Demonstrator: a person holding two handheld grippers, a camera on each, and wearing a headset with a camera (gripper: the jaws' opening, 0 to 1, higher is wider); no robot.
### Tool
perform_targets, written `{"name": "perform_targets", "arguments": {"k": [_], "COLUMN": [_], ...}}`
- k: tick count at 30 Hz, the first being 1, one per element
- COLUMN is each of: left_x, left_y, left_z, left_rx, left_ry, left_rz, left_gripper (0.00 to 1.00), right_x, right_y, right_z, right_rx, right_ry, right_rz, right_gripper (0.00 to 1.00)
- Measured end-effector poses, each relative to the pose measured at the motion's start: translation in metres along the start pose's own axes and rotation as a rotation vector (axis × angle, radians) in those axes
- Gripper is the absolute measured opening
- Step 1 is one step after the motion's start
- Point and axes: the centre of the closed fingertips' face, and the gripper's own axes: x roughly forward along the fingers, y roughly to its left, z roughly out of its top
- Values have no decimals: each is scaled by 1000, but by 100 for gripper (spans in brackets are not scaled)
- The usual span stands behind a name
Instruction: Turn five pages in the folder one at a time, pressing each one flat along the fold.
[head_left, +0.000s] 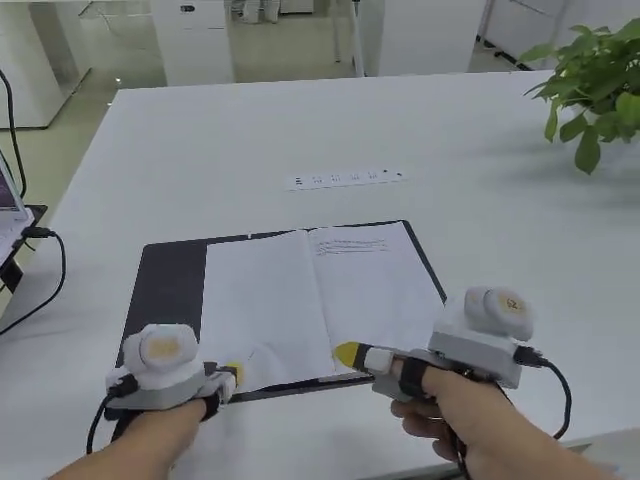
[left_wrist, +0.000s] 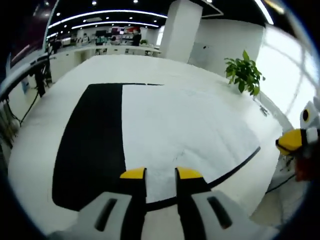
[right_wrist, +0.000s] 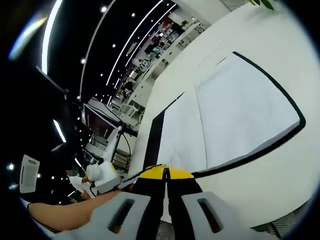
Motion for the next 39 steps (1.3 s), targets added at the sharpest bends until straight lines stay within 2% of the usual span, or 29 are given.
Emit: {"name": "perform_targets", "arguments": {"k": [1, 2, 3, 4, 5, 7, 9, 10, 12, 14, 16, 18, 20, 22, 25, 28, 31, 32, 34, 36, 38, 39], "left_x": [-2, -5, -9, -14, -20, -32, -46, -50, -61, -72, -82, -91, -100, -106, -116, -120, -122, -123, -122, -122, -122, -122], "left_y": [-4, -8, -12, -19, -26, -40, -52, -55, -61, -67, -72, -77, -80, -78, -76, -73, -71, -69, -68, -65, -64, -63], "left_z": [1, 16, 24, 28, 31, 37, 43, 46, 53, 61, 69, 72, 75, 77, 78, 78, 81, 80, 77, 76, 71, 70], "left_rx": [-50, -49, -57, -73, -92, -62, 29, 47, 41, 16, 27, 53, 66, 86, 132, 150, 194, 223, 241, 265, 307, 306], "left_ry": [3, -76, -117, -134, -129, -137, -155, -170, -199, -229, -262, -272, -281, -290, -311, -311, -332, -330, -319, -314, -296, -287], "left_rz": [-15, -37, -52, -69, -89, -122, -136, -134, -136, -145, -141, -140, -130, -113, -92, -82, -64, -50, -34, -26, -18, -16], "left_gripper": [20, 19, 19, 20, 21, 25, 28, 30, 32, 36, 40, 43, 50, 59, 66, 72, 85, 90, 99, 99, 99, 99], "right_x": [-6, -10, -13, -18, -24, -34, -45, -51, -61, -67, -75, -82, -91, -96, -102, -106, -108, -108, -108, -106, -105, -105], "right_y": [3, 5, 6, 7, 6, 4, 1, 0, -5, -9, -14, -17, -21, -23, -26, -27, -29, -30, -30, -33, -34, -35], "right_z": [5, 9, 13, 17, 24, 31, 41, 47, 54, 60, 68, 73, 84, 88, 92, 95, 97, 97, 92, 89, 86, 85], "right_rx": [-23, -37, -51, -69, -98, -113, -131, -152, -168, -169, -181, -217, -298, -349, -445, -515, -544, -546, -573, -577, -572, -570], "right_ry": [-21, -36, -49, -60, -82, -102, -135, -151, -163, -179, -198, -199, -218, -223, -205, -203, -210, -210, -190, -175, -173, -170], "right_rz": [-7, -11, -15, -24, -45, -77, -105, -113, -138, -152, -171, -188, -212, -228, -247, -258, -267, -268, -258, -253, -250, -248], "right_gripper": [0, 0, 0, 0, 0, 0, 0, 0, 3, 14, 22, 25, 30, 38, 48, 58, 76, 80, 84, 88, 97, 99]}}
